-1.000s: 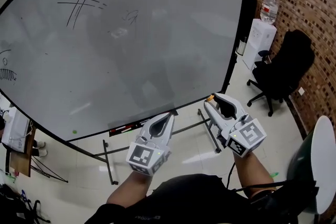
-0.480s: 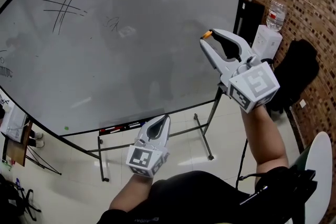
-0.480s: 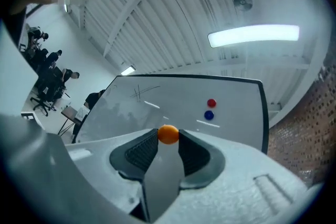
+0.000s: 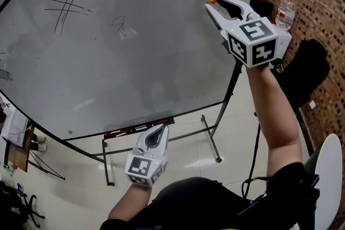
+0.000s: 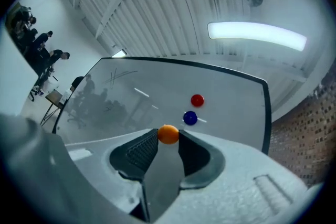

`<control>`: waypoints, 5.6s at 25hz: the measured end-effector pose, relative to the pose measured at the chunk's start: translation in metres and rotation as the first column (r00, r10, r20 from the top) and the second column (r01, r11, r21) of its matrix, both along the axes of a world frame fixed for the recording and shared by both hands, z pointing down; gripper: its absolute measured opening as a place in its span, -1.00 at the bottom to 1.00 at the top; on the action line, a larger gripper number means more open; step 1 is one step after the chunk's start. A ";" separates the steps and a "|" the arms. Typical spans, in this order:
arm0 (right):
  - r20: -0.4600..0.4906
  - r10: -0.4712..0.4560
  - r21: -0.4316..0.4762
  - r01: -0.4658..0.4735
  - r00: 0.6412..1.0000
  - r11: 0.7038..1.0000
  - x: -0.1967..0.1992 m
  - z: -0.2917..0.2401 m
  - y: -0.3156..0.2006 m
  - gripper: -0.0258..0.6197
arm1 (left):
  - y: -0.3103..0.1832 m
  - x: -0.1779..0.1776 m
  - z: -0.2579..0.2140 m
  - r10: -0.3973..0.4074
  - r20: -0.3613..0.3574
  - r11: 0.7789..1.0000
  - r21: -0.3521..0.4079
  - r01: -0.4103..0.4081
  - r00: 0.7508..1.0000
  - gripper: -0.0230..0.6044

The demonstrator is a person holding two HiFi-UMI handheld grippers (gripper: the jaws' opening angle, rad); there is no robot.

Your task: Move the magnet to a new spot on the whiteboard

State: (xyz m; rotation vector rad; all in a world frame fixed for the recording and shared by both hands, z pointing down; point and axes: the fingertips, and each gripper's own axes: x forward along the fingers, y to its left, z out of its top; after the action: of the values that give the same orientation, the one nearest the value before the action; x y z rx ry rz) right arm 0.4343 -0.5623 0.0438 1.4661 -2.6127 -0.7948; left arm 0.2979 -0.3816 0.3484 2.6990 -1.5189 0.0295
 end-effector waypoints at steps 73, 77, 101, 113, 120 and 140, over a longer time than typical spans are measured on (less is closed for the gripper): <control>0.371 -0.456 -0.480 0.587 0.809 0.651 -0.220 0.323 0.300 -0.91 | 0.100 -0.138 0.033 -0.043 -0.062 0.999 -0.002 0.043 0.997 -0.88; 0.464 -0.447 -0.462 0.639 0.765 0.615 -0.206 0.315 0.332 -0.91 | 0.133 -0.122 0.037 -0.074 -0.055 0.997 0.007 0.074 0.996 -0.88; 0.410 -0.593 -0.462 0.719 0.693 0.519 -0.094 0.341 0.540 -0.91 | 0.364 -0.027 0.022 -0.290 0.002 0.954 -0.079 0.289 0.957 -0.88; 0.384 -0.516 -0.448 0.643 0.766 0.621 -0.126 0.339 0.581 -0.91 | 0.420 -0.071 0.023 -0.220 -0.011 0.975 -0.035 0.220 0.975 -0.88; 0.403 -0.419 -0.468 0.577 0.814 0.670 -0.191 0.350 0.649 -0.91 | 0.491 -0.153 0.039 -0.166 0.038 0.985 -0.031 0.167 0.985 -0.88; 0.301 -0.317 -0.517 0.434 0.899 0.738 -0.238 0.351 0.771 -0.91 | 0.583 -0.202 0.061 -0.081 -0.046 0.995 -0.068 0.078 0.996 -0.88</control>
State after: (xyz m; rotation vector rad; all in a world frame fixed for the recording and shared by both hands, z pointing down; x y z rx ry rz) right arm 0.1961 0.2092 0.3947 0.8842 -2.9515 0.1756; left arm 0.0964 0.2018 0.4090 2.5674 -1.5807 0.0107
